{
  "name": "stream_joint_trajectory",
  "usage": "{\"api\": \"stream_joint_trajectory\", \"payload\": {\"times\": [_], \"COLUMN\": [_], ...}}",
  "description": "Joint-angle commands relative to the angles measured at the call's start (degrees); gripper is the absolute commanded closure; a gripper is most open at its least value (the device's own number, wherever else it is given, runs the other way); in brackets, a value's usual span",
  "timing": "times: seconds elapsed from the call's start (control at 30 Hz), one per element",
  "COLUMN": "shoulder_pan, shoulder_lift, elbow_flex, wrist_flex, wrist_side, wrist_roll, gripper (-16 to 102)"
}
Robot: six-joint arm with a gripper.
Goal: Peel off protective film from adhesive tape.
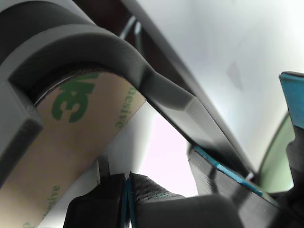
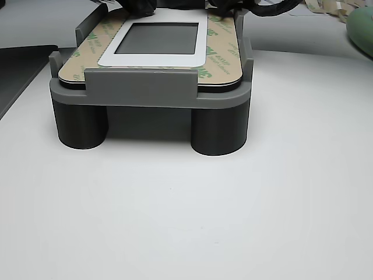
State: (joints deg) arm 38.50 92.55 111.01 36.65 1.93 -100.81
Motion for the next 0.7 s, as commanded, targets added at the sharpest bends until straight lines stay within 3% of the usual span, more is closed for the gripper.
{"api": "stream_joint_trajectory", "payload": {"times": [0.0, 0.67], "shoulder_pan": [-0.3, 1.1], "shoulder_lift": [1.5, 2.6], "elbow_flex": [-1.8, 0.0], "wrist_flex": [-0.1, -0.6], "wrist_side": [0.1, 1.3], "wrist_roll": [0.2, 1.7], "gripper": [96, 96]}}
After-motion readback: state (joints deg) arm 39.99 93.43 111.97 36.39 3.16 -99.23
